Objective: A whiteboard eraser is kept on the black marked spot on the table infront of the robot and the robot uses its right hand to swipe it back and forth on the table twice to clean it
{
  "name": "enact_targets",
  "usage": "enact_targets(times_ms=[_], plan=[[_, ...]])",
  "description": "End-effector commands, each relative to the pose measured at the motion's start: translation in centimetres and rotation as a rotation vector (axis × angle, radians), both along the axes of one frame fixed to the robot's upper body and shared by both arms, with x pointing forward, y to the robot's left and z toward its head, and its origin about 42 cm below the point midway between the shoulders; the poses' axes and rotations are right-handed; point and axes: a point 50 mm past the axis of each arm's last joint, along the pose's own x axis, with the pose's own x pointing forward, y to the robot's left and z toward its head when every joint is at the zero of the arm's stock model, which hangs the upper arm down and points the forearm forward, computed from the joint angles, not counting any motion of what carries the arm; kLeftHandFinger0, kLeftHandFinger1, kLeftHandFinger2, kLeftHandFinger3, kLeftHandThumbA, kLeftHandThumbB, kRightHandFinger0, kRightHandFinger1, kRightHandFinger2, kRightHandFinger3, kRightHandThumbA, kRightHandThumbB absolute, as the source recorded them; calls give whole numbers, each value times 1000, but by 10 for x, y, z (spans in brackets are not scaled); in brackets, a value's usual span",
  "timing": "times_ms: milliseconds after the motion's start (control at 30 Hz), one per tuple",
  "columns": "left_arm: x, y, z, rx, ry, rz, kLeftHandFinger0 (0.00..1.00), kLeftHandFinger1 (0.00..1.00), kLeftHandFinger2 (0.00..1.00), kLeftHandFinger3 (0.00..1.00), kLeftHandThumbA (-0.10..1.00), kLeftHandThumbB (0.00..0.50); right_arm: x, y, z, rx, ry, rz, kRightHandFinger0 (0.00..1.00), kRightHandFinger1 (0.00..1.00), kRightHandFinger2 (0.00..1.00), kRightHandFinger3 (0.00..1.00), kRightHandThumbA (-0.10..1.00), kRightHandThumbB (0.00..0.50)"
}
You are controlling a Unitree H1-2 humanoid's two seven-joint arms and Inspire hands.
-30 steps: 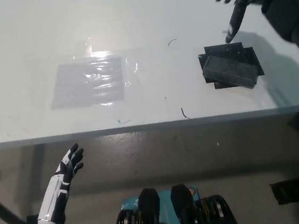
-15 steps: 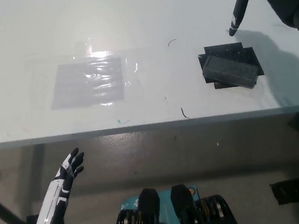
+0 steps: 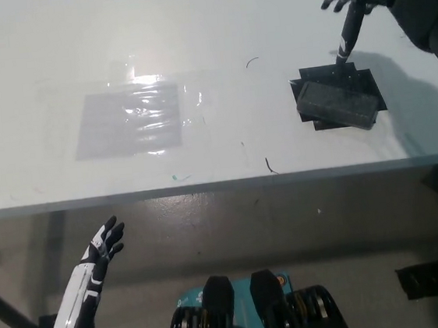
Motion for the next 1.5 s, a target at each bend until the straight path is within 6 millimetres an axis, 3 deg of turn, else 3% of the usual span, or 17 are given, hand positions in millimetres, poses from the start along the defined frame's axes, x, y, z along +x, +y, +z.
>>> enact_targets(times_ms=[0,133,167,267,333,433,533,633,800,967,1067,1100,1267,1333,1367,1433,1467], plan=[[0,2,14,16,-74,-20,1000,1000,1000,1000,1000,399,2,4,11,-6,-63,18,1000,1000,1000,1000,1000,383],[1,2,14,16,-80,-21,1000,1000,1000,1000,1000,393,1,7,-1,16,-33,49,1000,1000,1000,1000,1000,324],[1,3,14,16,-81,-19,1000,1000,1000,1000,1000,392,0,8,-6,31,-26,74,1000,1000,1000,1000,1000,270],[1,3,15,11,-80,-22,1000,1000,1000,1000,1000,381,-1,8,-19,75,0,32,1000,1000,1000,1000,1000,284],[1,4,15,7,-79,-23,1000,1000,1000,1000,1000,389,-2,8,-30,65,-5,16,1000,1000,1000,1000,1000,322],[2,4,16,17,-85,-26,1000,1000,1000,1000,1000,384,-3,6,-38,81,-1,16,1000,1000,1000,1000,1000,325],[3,3,17,23,-95,-31,1000,1000,1000,1000,1000,370,-4,4,-45,138,18,3,1000,1000,1000,1000,1000,286],[3,4,18,24,-99,-30,1000,1000,1000,1000,1000,368,-5,4,-50,72,15,7,1000,1000,1000,1000,1000,319],[2,5,18,15,-98,-35,1000,1000,1000,1000,1000,369,-6,0,-59,44,6,29,1000,1000,1000,1000,1000,261],[2,6,18,20,-101,-40,1000,1000,1000,1000,1000,372,-7,-11,-68,0,8,11,1000,1000,1000,1000,1000,295],[3,7,18,21,-102,-42,1000,1000,1000,1000,1000,382,-7,-12,-69,-38,5,23,1000,1000,1000,1000,1000,280],[4,7,19,18,-102,-46,1000,1000,1000,1000,1000,389,-7,-13,-69,-15,7,-12,1000,1000,1000,1000,1000,303],[4,6,19,11,-107,-52,1000,1000,1000,1000,1000,384,-7,-16,-70,-58,6,8,1000,1000,1000,1000,1000,297],[4,5,18,9,-106,-51,1000,1000,1000,1000,1000,391,-6,-17,-70,11,-48,-43,1000,1000,1000,1000,1000,293],[5,5,18,10,-105,-51,1000,1000,1000,1000,1000,391,-4,-18,-68,88,-147,-107,1000,1000,1000,1000,910,293],[6,5,19,12,-107,-50,1000,1000,1000,1000,1000,396,-2,-20,-65,105,-286,-123,1000,1000,1000,1000,618,239],[6,6,20,13,-108,-52,1000,1000,1000,1000,1000,395,-1,-19,-63,82,-351,-120,921,1000,1000,916,515,219]])
